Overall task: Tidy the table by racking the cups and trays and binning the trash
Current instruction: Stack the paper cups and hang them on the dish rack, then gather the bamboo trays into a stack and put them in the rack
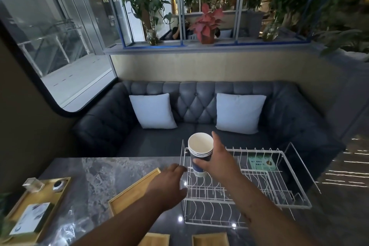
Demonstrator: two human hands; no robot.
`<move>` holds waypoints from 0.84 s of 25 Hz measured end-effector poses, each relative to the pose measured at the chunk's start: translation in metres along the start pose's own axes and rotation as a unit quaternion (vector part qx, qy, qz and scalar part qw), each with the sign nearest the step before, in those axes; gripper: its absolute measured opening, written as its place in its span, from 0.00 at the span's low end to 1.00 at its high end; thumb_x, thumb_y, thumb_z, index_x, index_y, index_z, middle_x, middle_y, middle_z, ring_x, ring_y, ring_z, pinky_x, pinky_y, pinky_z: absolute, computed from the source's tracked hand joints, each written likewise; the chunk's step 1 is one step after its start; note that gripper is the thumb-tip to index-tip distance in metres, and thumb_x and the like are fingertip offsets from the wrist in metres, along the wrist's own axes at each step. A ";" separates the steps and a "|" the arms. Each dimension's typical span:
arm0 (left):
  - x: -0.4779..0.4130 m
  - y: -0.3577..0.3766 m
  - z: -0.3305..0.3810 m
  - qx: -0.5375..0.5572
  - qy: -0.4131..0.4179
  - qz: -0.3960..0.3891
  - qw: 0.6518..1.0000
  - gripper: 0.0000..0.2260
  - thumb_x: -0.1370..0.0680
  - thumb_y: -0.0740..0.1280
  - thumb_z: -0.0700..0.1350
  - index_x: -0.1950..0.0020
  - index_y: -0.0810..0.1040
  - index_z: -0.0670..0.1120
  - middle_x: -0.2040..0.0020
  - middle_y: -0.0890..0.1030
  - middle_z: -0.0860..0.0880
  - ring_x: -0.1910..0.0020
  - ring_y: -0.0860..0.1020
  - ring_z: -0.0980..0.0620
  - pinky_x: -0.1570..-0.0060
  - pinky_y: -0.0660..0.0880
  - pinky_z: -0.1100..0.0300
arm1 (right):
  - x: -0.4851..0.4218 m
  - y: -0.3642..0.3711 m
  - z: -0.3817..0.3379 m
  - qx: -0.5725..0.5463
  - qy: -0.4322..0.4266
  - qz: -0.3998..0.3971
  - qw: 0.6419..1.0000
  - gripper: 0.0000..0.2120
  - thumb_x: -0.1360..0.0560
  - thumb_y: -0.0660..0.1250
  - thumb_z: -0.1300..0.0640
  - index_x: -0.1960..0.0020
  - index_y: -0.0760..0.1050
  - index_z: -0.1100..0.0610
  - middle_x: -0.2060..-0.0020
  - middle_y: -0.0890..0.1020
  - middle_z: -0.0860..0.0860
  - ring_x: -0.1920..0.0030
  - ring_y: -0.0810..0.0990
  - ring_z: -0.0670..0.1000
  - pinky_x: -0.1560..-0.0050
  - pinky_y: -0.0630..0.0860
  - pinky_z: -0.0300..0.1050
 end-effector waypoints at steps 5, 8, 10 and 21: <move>0.010 -0.004 -0.001 0.024 -0.022 -0.007 0.999 0.31 0.28 0.68 0.60 0.28 0.61 0.62 0.29 0.74 0.53 0.41 0.81 0.50 0.44 0.80 0.49 | 0.015 -0.010 0.016 0.043 0.039 -0.008 0.998 0.47 0.34 0.73 0.36 0.22 0.54 0.46 0.26 0.70 0.51 0.32 0.75 0.55 0.37 0.75 0.53; 0.019 -0.006 -0.006 0.045 -0.024 0.007 0.999 0.32 0.29 0.67 0.61 0.28 0.59 0.63 0.36 0.80 0.53 0.45 0.82 0.50 0.48 0.81 0.50 | 0.030 -0.020 0.021 0.069 0.038 -0.014 0.997 0.30 0.30 0.72 0.42 0.30 0.69 0.47 0.34 0.77 0.49 0.40 0.79 0.52 0.43 0.77 0.49; 0.025 -0.009 -0.012 0.076 -0.035 0.015 0.996 0.31 0.30 0.66 0.63 0.29 0.60 0.63 0.42 0.83 0.57 0.48 0.82 0.53 0.51 0.79 0.56 | 0.040 -0.029 0.021 0.086 0.036 -0.021 0.995 0.19 0.29 0.71 0.45 0.39 0.75 0.46 0.43 0.80 0.46 0.48 0.80 0.49 0.48 0.78 0.46; 0.047 0.004 -0.069 0.036 -0.025 -0.198 0.979 0.18 0.26 0.69 0.60 0.43 0.81 0.51 0.46 0.85 0.51 0.47 0.82 0.50 0.45 0.78 0.54 | 0.122 -0.031 -0.012 0.243 0.113 -0.210 0.940 0.06 0.24 0.70 0.48 0.53 0.79 0.50 0.54 0.83 0.48 0.57 0.81 0.48 0.61 0.74 0.40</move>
Point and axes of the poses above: each hand's wrist, its own x-axis away from the middle knuckle, its own y-axis out of the palm, z = x × y, the point moved 6 cm from there along -x, towards the middle knuckle
